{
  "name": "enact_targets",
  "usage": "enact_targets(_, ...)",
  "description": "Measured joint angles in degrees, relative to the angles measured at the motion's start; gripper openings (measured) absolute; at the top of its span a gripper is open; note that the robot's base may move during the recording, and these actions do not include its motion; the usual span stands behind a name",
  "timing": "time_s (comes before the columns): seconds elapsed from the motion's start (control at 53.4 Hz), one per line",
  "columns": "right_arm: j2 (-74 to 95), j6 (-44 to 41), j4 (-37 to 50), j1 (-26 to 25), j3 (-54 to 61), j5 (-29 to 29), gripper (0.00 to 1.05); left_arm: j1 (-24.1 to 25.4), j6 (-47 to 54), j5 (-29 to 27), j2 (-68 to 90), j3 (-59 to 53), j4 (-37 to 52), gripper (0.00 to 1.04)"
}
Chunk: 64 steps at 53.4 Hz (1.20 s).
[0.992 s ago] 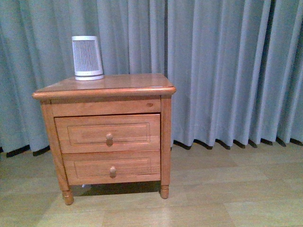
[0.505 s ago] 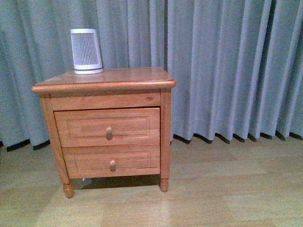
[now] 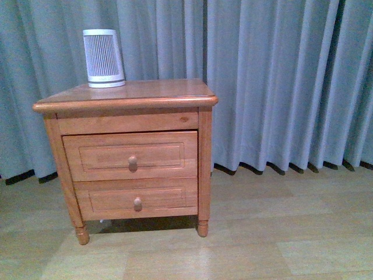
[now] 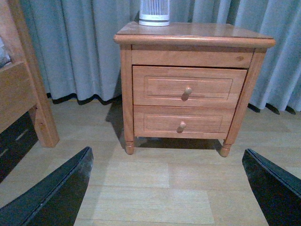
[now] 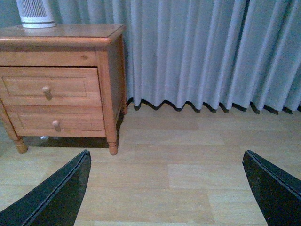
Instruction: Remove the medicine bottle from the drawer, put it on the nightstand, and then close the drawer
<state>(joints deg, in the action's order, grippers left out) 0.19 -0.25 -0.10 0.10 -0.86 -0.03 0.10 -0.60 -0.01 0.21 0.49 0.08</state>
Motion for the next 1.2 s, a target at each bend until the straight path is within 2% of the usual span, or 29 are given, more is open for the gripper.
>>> enact_targets(0.599,0.0,0.0,0.0,0.0,0.0,0.0,0.98,0.0,0.0,0.0,0.1,0.0,0.0,0.98)
enact_targets(0.636,0.0,0.0,0.0,0.0,0.0,0.0,0.98,0.7,-1.4,2.6,1.7,1.3,-3.5,0.98)
enact_targets(0.674,0.0,0.0,0.0,0.0,0.0,0.0,0.98,1.2,-4.7,7.6,6.4,4.3,-9.4,0.98)
enact_targets(0.711,0.0,0.0,0.0,0.0,0.0,0.0,0.98,0.9,-8.0,9.8,14.4,7.3,-10.3,0.98)
enact_targets(0.767,0.0,0.0,0.0,0.0,0.0,0.0,0.98,0.3,-9.6,9.7,22.1,10.3,-6.7,0.98)
enact_targets(1.011,0.0,0.0,0.0,0.0,0.0,0.0,0.98,-3.7,-10.0,4.3,56.5,28.1,20.5,0.98)
enact_targets(1.198,0.0,0.0,0.0,0.0,0.0,0.0,0.98,-5.0,-5.0,1.8,81.9,38.6,33.5,0.98)
